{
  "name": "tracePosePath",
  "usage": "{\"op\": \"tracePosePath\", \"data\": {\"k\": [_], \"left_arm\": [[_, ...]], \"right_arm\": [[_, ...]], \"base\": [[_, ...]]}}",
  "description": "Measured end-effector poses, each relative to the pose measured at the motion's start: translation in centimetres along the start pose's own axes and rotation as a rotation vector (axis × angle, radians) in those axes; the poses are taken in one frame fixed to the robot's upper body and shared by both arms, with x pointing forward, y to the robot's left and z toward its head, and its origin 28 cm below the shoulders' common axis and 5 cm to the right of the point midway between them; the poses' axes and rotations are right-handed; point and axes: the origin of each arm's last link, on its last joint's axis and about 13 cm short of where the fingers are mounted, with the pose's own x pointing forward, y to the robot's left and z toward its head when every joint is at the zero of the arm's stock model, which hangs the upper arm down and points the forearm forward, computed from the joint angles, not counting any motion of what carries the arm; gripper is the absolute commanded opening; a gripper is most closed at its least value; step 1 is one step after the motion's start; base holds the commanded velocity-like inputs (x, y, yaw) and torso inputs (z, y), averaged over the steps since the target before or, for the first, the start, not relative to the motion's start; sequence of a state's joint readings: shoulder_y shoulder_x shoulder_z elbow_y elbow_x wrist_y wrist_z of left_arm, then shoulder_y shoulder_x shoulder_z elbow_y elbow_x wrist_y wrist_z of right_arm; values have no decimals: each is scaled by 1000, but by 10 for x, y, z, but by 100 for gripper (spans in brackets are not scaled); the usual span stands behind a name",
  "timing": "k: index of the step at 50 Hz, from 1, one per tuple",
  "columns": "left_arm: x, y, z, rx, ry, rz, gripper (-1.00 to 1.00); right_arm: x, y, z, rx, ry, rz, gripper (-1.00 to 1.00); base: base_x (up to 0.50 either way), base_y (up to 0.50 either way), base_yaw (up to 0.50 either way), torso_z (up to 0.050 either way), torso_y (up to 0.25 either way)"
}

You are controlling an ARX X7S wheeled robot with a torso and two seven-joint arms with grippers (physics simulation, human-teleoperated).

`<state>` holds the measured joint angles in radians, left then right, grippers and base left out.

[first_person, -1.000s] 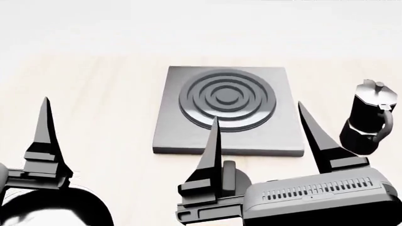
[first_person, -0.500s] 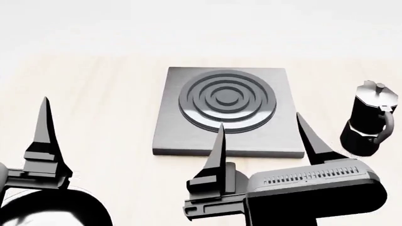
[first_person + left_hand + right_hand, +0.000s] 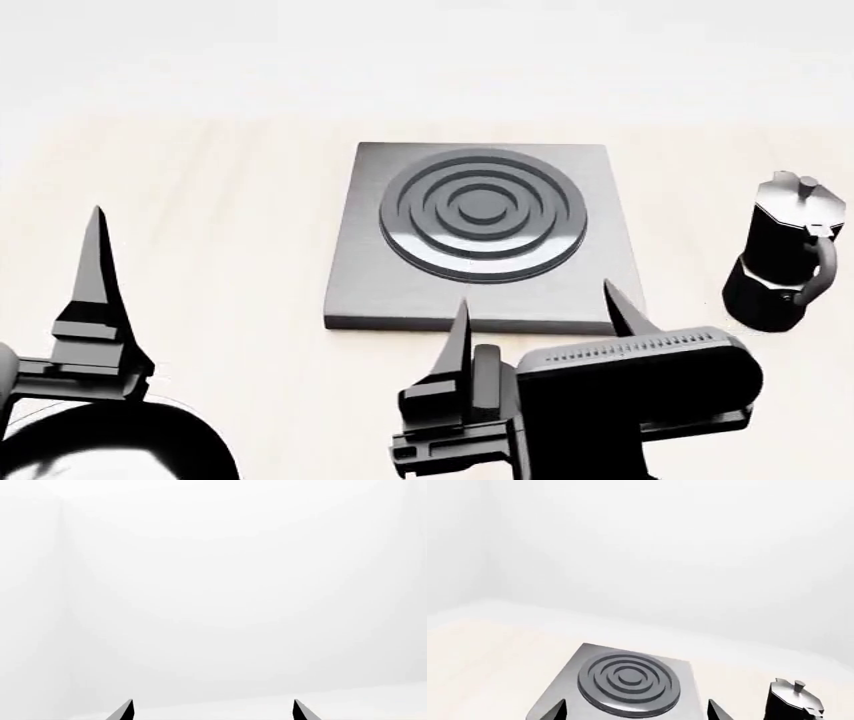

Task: Turn on the stove.

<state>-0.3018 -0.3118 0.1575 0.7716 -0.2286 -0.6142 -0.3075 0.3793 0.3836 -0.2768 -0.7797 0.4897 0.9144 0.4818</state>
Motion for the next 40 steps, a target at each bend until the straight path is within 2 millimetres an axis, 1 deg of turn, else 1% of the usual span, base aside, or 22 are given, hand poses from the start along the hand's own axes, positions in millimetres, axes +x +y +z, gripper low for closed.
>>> {"op": "tracePosePath", "data": {"k": [40], "left_arm": [[0, 0, -1, -5, 4, 1, 100]], "right_arm": [[15, 8, -25, 60, 222, 33, 100]], "base": [[0, 0, 0, 0, 0]]}}
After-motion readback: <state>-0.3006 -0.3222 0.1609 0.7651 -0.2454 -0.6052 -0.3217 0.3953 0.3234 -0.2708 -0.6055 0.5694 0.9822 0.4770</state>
